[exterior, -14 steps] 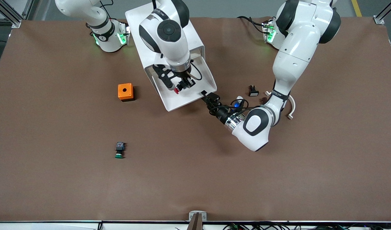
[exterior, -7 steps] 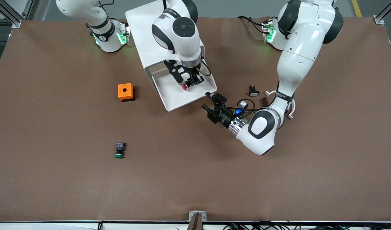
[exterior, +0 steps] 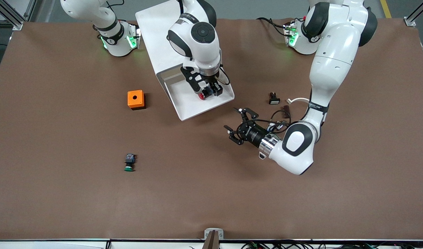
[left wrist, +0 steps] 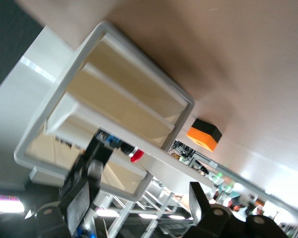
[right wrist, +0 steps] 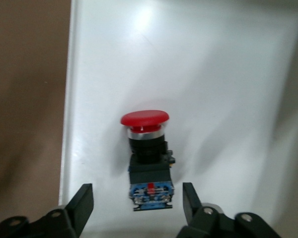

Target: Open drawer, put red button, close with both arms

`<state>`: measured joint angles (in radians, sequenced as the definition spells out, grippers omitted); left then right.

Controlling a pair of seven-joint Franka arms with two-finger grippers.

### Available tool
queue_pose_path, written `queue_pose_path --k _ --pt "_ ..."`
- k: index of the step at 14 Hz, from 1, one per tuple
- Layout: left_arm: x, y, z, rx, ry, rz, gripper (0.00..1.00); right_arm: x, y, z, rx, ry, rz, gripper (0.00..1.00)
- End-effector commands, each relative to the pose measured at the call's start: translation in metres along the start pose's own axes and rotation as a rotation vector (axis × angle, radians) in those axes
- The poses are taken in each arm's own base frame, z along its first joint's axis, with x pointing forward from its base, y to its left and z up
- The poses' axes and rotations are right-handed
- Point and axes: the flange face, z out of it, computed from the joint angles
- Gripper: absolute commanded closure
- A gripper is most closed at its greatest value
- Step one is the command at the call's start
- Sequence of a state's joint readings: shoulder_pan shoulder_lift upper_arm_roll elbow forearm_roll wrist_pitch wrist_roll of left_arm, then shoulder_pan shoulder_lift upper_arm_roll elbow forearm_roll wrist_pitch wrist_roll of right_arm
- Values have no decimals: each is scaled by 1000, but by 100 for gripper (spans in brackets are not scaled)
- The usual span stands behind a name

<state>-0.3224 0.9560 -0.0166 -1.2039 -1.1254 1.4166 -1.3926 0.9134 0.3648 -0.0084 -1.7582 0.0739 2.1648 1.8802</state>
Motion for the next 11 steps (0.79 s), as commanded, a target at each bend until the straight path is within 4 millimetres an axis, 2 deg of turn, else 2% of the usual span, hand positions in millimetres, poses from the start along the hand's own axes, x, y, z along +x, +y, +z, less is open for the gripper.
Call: queue_pose_path --k 1,2,5,6,9,11 --pt "-25 -7 -10 -62 129 226 10 28 -20 -27 -7 11 -109 0" --pt "-32 -7 -14 -86 174 299 9 47 -26 -38 -30 16 -173 0" --pt "-54 -12 -36 -172 307 466 8 130 -32 -79 -126 7 -373 0" --pt "-62 -15 -42 -181 363 525 8 168 -31 -94 -145 -4 -438 0" --pt "-82 -24 -53 -196 502 620 6 270 -13 -138 -145 -39 -603 0" --pt "-92 -26 -60 -223 585 656 3 327 5 -158 -150 -63 -676 0"
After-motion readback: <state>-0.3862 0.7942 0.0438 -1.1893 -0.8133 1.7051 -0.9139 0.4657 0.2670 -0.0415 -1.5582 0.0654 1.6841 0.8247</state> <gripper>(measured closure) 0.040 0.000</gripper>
